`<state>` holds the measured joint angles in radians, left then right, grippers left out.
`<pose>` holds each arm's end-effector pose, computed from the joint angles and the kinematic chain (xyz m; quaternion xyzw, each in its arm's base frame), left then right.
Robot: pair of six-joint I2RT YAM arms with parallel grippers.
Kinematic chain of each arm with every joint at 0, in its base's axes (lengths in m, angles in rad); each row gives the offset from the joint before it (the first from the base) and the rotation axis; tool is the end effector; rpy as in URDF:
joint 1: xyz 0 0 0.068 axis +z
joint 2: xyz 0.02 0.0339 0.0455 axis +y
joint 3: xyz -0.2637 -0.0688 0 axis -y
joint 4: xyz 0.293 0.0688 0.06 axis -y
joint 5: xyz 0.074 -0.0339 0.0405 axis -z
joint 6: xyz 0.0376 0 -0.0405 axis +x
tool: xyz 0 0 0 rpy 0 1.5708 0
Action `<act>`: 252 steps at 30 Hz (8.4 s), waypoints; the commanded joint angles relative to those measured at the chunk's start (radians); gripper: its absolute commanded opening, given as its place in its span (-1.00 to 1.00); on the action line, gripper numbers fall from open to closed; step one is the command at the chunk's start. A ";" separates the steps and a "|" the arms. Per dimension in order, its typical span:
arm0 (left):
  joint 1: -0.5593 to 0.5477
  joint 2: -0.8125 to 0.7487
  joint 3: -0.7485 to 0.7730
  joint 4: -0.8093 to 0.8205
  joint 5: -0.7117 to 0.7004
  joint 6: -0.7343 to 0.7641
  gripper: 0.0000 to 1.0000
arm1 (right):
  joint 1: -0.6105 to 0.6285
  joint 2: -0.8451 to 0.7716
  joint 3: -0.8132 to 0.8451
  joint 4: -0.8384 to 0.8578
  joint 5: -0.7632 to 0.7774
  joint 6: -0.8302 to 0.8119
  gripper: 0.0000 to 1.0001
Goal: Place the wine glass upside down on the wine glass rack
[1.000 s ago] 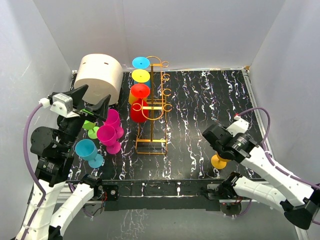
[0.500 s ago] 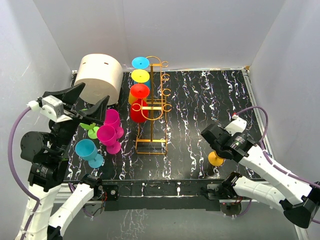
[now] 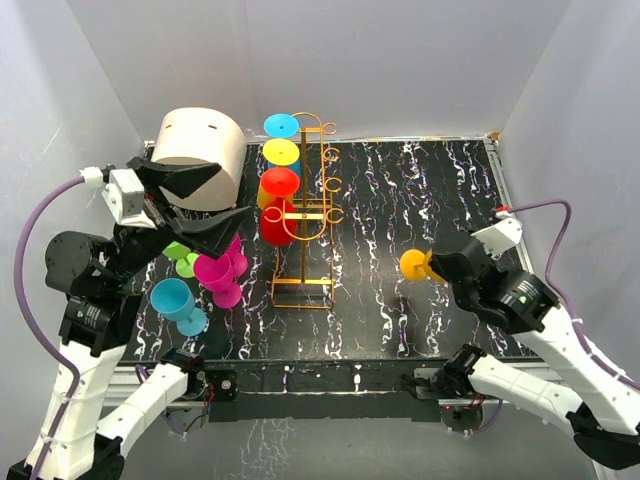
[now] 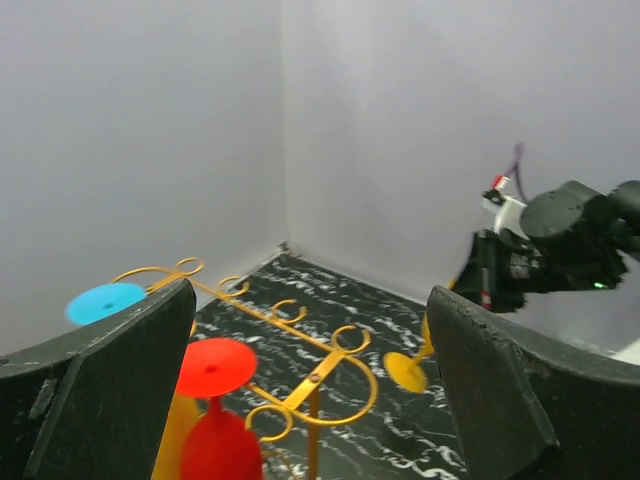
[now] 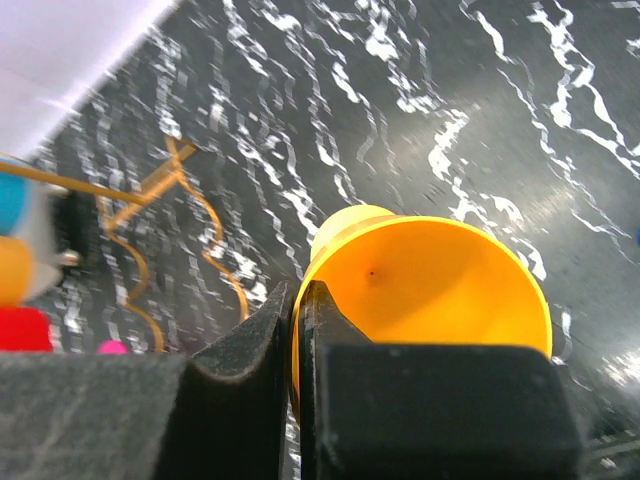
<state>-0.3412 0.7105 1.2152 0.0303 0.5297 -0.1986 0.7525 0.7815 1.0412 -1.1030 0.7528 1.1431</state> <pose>0.1248 -0.0645 0.5340 0.2609 0.4604 -0.3485 0.7737 0.1402 0.0961 0.3567 0.2970 0.8272 0.0683 0.4720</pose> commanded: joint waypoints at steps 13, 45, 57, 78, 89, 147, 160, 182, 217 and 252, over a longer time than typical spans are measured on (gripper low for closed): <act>0.002 0.221 0.004 0.826 0.260 -0.772 0.97 | 0.004 -0.162 0.120 0.522 0.131 -0.240 -1.00; -0.530 0.693 0.167 0.631 -0.399 -1.085 0.93 | 0.004 -0.208 0.034 1.104 -0.094 -0.248 -1.00; -0.598 0.767 0.241 0.519 -0.547 -1.051 0.72 | 0.005 -0.161 0.009 1.172 -0.138 -0.226 -1.00; -0.601 0.828 0.229 0.657 -0.729 -1.088 -0.11 | 0.004 -0.150 -0.052 1.204 -0.293 -0.205 -1.00; -0.602 0.833 0.243 0.691 -0.725 -1.081 -0.55 | 0.005 -0.156 -0.061 1.209 -0.346 -0.223 -1.00; -0.530 0.586 0.252 0.269 0.081 0.100 -1.00 | 0.005 0.155 0.592 0.396 -0.494 -0.158 -0.15; -0.529 0.566 0.219 0.293 0.130 0.099 -1.00 | 0.004 0.127 0.502 0.499 -0.596 -0.113 -0.29; -0.528 0.526 0.164 0.235 0.045 -0.123 0.45 | 0.004 0.110 0.484 0.525 -0.639 -0.114 -1.00; -0.527 0.447 0.232 0.163 -0.291 -0.754 -1.00 | 0.005 0.200 0.490 0.854 -0.850 -0.252 -1.00; -0.527 0.136 0.216 -0.362 -1.111 -0.314 -1.00 | 0.004 0.073 0.282 0.722 -0.544 -0.275 0.28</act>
<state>-0.8661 0.8818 1.4704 -0.2234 -0.4759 -0.4519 0.7525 0.8810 1.3693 -0.3618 0.1078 0.8696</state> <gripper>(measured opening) 0.020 0.652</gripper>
